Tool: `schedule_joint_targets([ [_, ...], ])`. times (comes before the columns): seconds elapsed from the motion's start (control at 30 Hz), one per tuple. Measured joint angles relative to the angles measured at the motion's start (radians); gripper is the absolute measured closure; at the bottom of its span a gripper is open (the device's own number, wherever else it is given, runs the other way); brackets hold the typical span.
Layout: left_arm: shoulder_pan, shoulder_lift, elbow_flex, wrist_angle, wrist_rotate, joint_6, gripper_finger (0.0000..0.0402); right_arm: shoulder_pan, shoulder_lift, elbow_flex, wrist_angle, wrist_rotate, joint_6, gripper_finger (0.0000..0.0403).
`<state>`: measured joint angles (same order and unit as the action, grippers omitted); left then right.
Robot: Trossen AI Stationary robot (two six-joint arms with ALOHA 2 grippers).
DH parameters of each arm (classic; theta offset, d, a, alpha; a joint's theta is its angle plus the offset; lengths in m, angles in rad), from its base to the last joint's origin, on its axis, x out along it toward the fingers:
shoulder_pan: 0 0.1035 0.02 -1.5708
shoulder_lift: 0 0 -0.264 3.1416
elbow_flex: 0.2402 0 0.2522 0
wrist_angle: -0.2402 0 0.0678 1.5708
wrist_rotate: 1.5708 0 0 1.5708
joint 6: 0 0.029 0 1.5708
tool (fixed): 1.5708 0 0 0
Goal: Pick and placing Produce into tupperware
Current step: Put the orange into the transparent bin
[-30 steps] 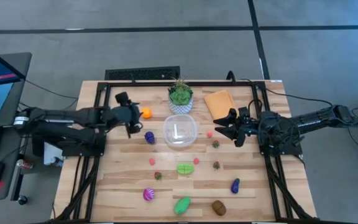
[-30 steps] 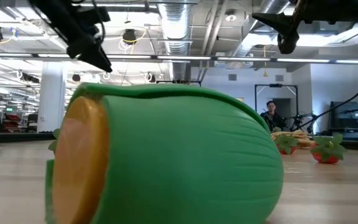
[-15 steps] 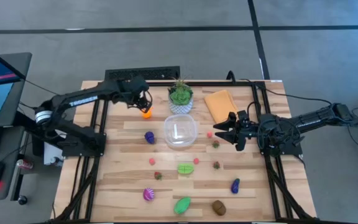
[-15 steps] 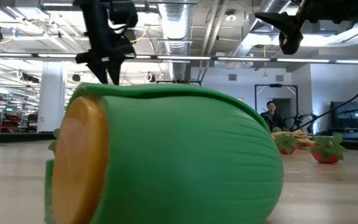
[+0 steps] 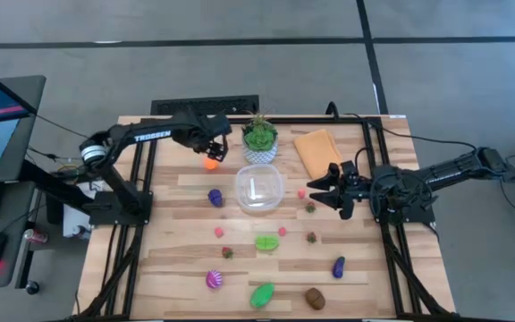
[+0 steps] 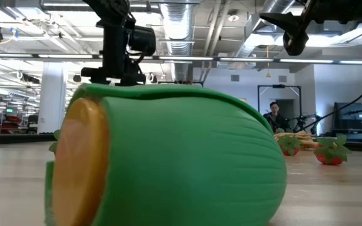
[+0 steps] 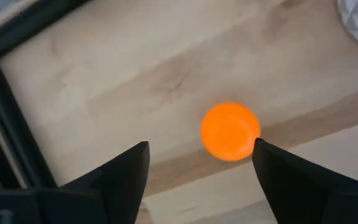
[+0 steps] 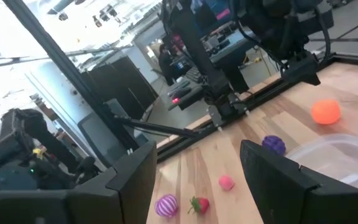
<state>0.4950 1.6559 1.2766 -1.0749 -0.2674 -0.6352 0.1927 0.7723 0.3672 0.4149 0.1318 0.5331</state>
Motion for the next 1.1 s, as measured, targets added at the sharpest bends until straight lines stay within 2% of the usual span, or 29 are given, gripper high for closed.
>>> schedule_joint_targets([
  [0.27, 0.000, 0.001, 0.000, 0.062, 0.065, -0.009, 0.0086, 0.002, 0.000, 0.000, -0.022, 0.000, -0.001, 0.0147],
  [0.73, 0.000, 0.001, -0.011, 0.130, 0.097, 0.046, 0.0085, 0.004, 0.000, 0.000, -0.019, 0.000, 0.026, 0.0147],
  [1.1, 0.002, 0.120, -0.012, 0.117, 0.139, 0.065, 0.0085, 0.004, 0.000, 0.000, -0.017, 0.000, 0.041, 0.0147],
])
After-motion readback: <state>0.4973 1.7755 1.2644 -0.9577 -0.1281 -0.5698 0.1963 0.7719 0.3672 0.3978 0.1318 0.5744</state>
